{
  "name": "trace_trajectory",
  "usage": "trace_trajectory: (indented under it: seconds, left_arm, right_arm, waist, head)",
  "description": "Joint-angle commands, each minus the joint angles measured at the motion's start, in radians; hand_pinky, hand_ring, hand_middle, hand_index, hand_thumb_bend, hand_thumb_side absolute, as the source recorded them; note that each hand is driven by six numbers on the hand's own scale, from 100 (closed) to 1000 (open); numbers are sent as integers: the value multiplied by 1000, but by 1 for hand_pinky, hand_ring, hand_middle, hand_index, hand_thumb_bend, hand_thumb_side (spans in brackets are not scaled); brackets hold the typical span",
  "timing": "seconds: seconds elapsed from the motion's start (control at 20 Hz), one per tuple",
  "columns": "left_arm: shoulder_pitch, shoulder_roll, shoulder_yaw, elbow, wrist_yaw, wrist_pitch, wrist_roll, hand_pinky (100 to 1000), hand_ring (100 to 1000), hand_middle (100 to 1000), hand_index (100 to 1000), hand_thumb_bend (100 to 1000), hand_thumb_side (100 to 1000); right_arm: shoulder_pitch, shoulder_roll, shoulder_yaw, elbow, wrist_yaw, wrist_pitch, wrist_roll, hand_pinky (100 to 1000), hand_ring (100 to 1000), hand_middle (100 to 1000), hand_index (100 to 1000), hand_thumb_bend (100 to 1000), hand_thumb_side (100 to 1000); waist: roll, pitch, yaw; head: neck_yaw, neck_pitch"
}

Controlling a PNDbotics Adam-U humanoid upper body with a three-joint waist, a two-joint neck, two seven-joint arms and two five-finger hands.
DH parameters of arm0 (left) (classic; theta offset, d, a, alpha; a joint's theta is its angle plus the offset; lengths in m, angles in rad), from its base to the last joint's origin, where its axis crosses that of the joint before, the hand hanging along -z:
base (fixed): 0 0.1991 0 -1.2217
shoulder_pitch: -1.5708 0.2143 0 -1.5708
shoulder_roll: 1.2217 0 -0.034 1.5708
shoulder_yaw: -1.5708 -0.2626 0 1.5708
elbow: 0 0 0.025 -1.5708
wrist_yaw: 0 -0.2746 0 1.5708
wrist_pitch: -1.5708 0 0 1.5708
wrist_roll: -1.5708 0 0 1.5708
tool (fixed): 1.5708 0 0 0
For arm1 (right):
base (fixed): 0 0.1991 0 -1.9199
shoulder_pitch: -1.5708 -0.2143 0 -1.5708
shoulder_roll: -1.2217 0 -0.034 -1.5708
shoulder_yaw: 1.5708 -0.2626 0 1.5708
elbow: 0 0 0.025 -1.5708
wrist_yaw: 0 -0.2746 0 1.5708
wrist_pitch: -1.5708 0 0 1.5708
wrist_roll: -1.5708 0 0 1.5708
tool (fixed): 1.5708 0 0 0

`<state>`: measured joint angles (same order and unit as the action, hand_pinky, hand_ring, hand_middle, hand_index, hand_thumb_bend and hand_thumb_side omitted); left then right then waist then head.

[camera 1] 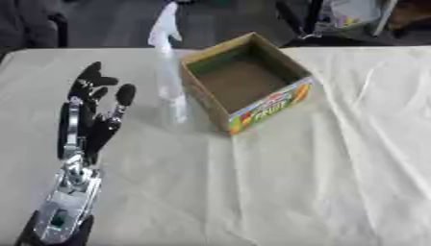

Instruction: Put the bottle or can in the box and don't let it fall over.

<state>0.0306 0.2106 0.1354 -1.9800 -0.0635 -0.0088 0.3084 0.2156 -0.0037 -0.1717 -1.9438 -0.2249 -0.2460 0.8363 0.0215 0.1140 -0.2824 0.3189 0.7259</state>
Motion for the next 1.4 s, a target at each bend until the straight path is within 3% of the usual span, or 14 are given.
trace_trajectory:
  seconds: [0.05,0.4,0.75,1.4]
  left_arm:
    - [-20,53,0,-20,19,9,0,917,974,621,894,790,596]
    - [-64,156,-11,-5,94,31,-9,917,977,632,895,808,588]
    - [-150,267,-35,97,166,35,-20,920,986,649,904,840,577]
    - [-283,411,-124,256,189,70,-54,926,1000,664,915,864,523]
  right_arm:
    - [-4,-2,-1,-8,4,1,0,758,1000,1000,1000,100,470]
    - [-3,-3,0,-7,6,2,3,758,1000,1000,1000,100,470]
    - [-1,-2,2,-7,9,1,5,758,1000,1000,1000,100,470]
    - [3,-2,7,-7,11,-1,10,758,1000,1000,1000,100,470]
  waist:
    - [0,-6,-3]
    - [2,-7,-7]
    - [2,-8,-9]
    - [1,-11,-16]
  head:
    - [0,-11]
    - [1,-12]
    - [3,-10]
    - [8,-6]
